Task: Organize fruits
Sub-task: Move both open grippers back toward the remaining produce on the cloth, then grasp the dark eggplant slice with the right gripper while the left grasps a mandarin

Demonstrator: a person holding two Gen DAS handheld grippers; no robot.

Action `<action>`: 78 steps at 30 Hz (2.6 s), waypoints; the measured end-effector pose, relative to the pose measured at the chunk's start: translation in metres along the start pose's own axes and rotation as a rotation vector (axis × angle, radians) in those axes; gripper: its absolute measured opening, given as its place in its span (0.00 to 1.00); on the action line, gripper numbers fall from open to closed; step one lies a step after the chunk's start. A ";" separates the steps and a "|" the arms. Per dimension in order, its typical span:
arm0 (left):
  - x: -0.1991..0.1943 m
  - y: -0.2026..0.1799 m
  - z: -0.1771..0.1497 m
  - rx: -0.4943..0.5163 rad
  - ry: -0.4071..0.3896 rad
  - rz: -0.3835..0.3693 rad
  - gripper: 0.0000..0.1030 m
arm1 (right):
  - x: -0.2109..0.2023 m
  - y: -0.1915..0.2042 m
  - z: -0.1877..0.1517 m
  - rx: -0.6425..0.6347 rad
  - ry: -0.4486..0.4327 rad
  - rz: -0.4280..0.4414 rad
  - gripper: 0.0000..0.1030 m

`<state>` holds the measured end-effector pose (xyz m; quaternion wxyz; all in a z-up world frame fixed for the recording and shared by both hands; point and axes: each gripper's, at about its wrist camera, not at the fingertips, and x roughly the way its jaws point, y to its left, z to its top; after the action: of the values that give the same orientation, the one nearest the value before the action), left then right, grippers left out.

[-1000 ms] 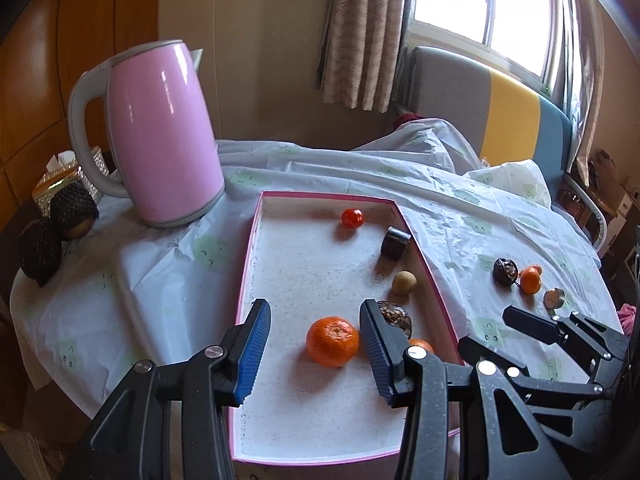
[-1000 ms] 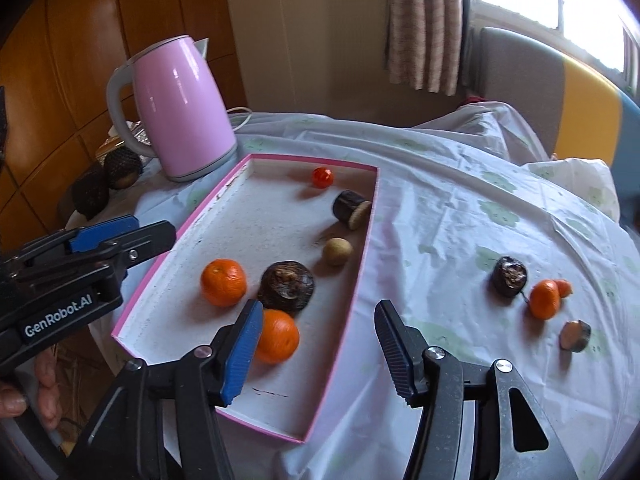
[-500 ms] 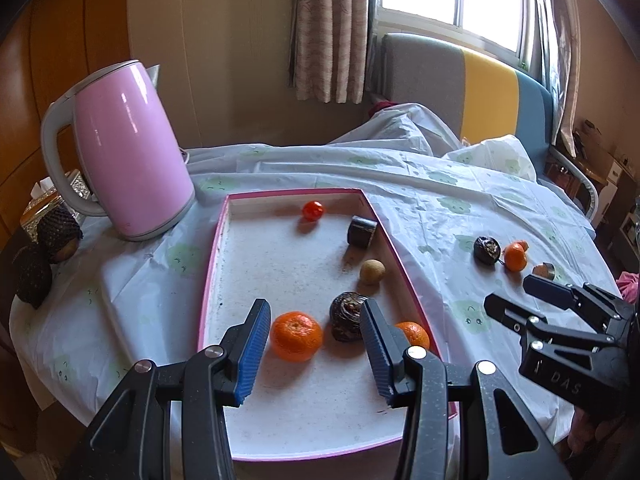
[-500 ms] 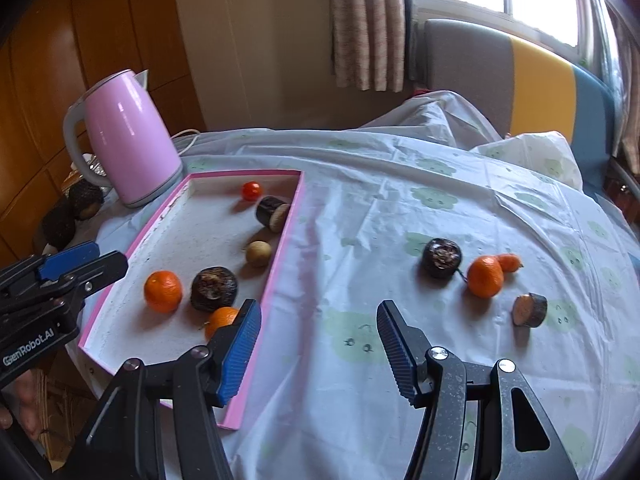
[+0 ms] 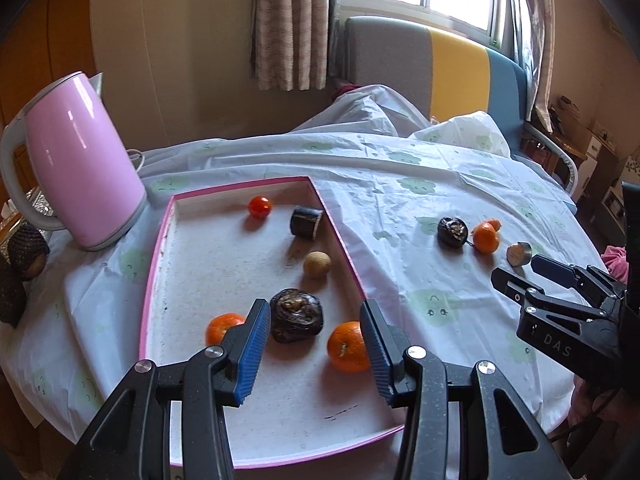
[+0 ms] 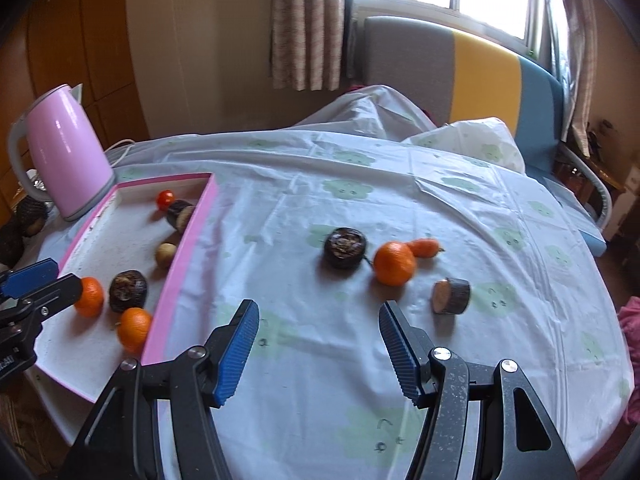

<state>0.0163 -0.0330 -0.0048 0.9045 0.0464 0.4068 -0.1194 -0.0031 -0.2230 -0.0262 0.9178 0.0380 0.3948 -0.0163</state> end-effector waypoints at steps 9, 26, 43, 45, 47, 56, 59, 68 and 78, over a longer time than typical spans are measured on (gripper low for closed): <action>0.013 -0.032 0.010 0.046 0.026 -0.069 0.46 | 0.007 -0.051 -0.012 0.106 0.031 -0.062 0.61; 0.045 -0.091 0.025 0.122 0.097 -0.205 0.46 | 0.026 -0.118 -0.021 0.248 0.071 -0.085 0.52; 0.082 -0.126 0.049 0.116 0.138 -0.326 0.46 | 0.060 -0.113 -0.003 0.149 0.066 -0.074 0.22; 0.087 -0.132 0.052 0.116 0.145 -0.343 0.46 | 0.057 -0.116 -0.004 0.152 0.062 -0.089 0.22; 0.093 -0.139 0.054 0.120 0.152 -0.349 0.46 | 0.056 -0.121 -0.007 0.160 0.062 -0.080 0.22; 0.117 -0.163 0.060 0.125 0.188 -0.377 0.46 | 0.051 -0.127 -0.013 0.139 0.044 -0.063 0.23; 0.124 -0.169 0.061 0.126 0.195 -0.381 0.46 | 0.050 -0.127 -0.015 0.129 0.038 -0.064 0.23; 0.143 -0.177 0.065 0.120 0.216 -0.371 0.46 | 0.050 -0.127 -0.015 0.131 0.031 -0.078 0.23; 0.156 -0.187 0.065 0.148 0.205 -0.354 0.36 | 0.051 -0.127 -0.016 0.128 0.022 -0.079 0.22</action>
<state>0.1154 -0.2538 -0.0756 0.8174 0.0523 0.4887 -0.3005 0.0127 -0.3485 -0.0817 0.9078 0.0810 0.4042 -0.0774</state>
